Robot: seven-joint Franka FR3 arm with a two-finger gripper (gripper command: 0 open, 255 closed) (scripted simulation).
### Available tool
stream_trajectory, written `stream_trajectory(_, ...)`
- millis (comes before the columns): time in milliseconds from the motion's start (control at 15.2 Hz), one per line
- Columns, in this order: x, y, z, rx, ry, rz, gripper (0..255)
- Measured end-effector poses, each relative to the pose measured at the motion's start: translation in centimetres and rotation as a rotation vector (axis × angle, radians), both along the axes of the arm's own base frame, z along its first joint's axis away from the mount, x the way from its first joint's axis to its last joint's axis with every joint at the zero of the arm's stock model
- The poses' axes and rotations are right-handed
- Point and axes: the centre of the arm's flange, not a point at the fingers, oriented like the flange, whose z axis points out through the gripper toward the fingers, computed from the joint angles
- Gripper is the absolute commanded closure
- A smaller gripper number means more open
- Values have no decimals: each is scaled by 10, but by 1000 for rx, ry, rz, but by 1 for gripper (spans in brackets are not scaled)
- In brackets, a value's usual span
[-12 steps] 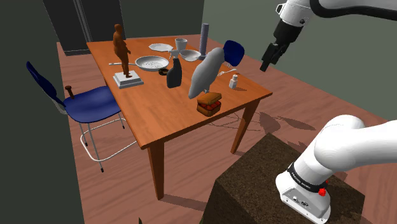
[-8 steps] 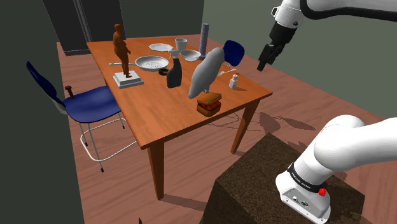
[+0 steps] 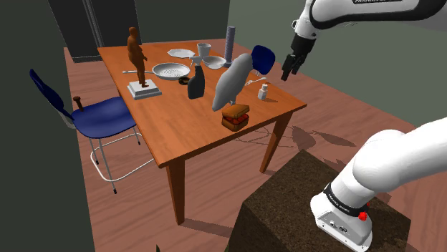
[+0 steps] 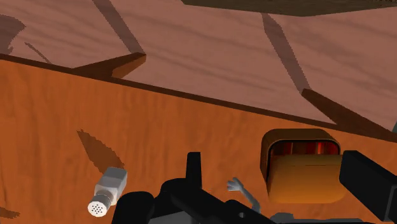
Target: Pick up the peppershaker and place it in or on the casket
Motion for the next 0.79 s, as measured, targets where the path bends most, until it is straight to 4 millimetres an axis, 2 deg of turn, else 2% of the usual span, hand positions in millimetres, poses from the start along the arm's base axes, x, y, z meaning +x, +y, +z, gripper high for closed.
stream_trajectory(132, 22, -16, -8, 5, 12, 5, 0)
stream_trajectory(792, 111, -102, -76, 27, 81, 30, 0)
